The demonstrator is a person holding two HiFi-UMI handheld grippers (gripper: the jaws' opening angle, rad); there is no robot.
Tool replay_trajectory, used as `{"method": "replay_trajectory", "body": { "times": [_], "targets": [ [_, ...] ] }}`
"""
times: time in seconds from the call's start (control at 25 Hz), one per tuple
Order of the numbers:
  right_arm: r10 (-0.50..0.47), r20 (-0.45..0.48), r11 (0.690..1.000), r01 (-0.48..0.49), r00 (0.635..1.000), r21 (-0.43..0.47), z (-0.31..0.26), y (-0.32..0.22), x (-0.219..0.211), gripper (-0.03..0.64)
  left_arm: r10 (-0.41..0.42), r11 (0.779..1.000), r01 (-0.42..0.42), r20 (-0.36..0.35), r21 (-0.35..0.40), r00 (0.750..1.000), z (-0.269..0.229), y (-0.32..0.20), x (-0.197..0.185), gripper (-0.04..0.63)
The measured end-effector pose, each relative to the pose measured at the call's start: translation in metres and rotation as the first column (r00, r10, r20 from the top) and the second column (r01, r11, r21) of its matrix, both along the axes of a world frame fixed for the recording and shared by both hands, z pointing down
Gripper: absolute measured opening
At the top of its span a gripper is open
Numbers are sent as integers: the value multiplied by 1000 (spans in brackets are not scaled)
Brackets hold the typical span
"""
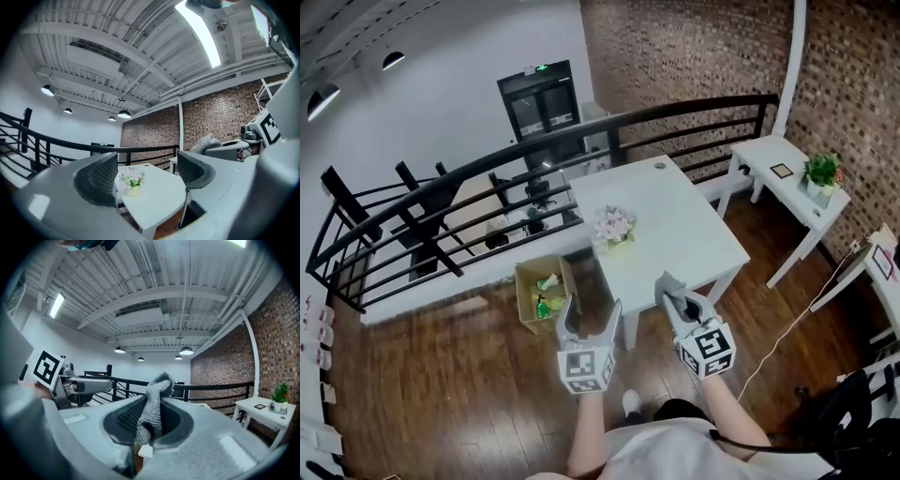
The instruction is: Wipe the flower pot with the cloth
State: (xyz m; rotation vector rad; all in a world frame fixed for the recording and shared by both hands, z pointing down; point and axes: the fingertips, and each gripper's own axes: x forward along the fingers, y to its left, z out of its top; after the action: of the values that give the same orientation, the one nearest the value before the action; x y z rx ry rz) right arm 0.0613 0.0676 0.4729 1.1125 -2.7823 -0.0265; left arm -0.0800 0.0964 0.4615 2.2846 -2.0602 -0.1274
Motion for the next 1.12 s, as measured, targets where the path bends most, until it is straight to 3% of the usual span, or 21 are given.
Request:
{"method": "replay_trajectory", "body": {
  "times": [0.36,0.56,0.8,1.12],
  "targets": [
    [-54,-54,992,47,997,-119,59,-54,-39,21,-7,990,-2,-57,-144,998,67,-53,-33,407],
    [-43,-43,980,34,998,-197,83,-108,-35,21,3,974,-15,-55,-224,998,89,-88,-37,414],
    [-55,-39,969,45,998,-241,102,-180,-39,21,17,964,-24,-28,-265,999,108,-136,-51,424],
    [-126,-54,945,103,991,-311,154,-253,-48,21,62,944,-107,-150,-312,987,152,-198,-66,462]
  ]
}}
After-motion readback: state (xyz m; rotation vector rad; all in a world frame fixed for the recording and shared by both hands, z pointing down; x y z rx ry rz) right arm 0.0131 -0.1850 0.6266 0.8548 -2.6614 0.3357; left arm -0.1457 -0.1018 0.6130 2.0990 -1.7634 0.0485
